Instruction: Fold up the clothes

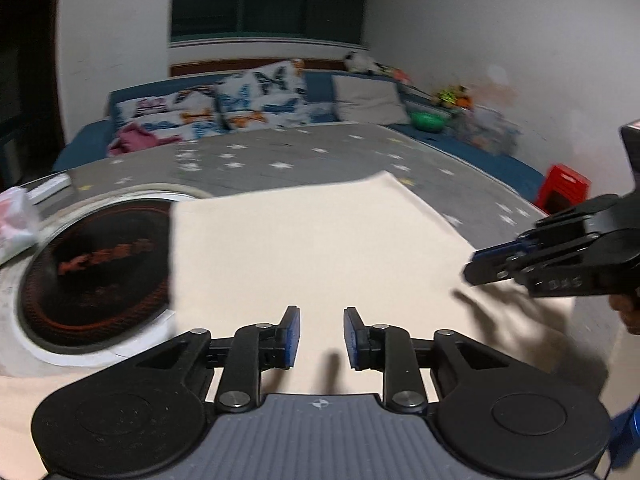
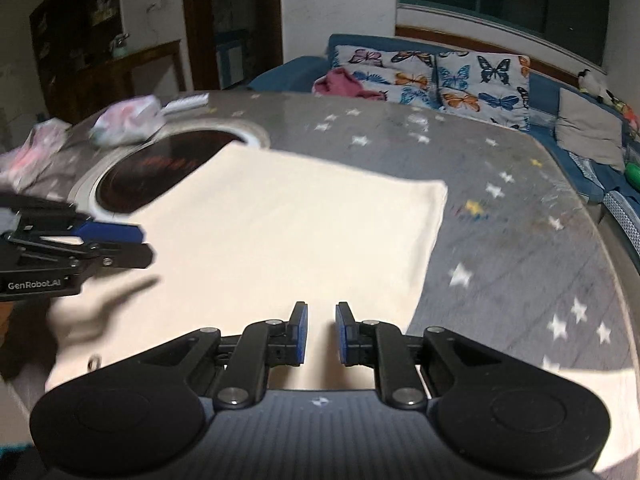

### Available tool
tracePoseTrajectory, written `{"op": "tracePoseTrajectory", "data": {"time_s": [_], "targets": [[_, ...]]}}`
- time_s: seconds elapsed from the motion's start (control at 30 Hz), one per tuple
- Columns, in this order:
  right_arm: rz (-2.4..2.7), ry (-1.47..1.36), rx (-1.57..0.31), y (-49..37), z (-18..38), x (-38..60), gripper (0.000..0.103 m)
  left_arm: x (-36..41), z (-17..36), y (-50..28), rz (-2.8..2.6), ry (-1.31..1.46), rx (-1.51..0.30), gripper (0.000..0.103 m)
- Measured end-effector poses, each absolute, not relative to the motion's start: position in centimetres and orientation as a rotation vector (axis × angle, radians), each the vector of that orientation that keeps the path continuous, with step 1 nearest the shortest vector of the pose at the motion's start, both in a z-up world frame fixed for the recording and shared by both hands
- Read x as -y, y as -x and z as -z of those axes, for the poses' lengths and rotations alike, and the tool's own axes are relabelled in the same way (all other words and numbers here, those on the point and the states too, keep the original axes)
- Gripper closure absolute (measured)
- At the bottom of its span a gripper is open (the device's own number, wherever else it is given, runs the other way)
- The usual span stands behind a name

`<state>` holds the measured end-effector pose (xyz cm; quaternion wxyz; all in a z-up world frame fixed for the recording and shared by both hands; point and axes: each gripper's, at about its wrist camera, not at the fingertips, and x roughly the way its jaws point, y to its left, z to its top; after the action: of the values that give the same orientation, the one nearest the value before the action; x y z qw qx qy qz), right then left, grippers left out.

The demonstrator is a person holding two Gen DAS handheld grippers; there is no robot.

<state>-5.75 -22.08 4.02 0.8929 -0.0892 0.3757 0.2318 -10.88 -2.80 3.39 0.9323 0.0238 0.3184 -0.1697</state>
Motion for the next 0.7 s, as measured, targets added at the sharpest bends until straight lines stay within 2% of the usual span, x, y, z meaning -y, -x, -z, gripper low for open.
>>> {"op": "tracePoseTrajectory", "data": {"time_s": [0.3, 0.33, 0.37, 0.7], "targets": [[-0.428, 0.162, -0.773, 8.9, -3.7, 24.7, 0.088, 5.4, -2.3, 12.1, 0.415, -0.125, -0.679, 0.07], [-0.422, 0.158, -0.77, 9.2, -3.8, 25.0, 0.088, 5.7, -2.2, 12.3, 0.423, -0.134, -0.682, 0.067], [-0.417, 0.154, -0.767, 9.5, -3.8, 25.4, 0.085, 6.0, -2.1, 12.4, 0.43, -0.142, -0.685, 0.067], [-0.23, 0.079, -0.731, 11.0, -4.4, 31.0, 0.079, 9.0, -2.5, 12.4, 0.506, -0.167, -0.668, 0.067]]}}
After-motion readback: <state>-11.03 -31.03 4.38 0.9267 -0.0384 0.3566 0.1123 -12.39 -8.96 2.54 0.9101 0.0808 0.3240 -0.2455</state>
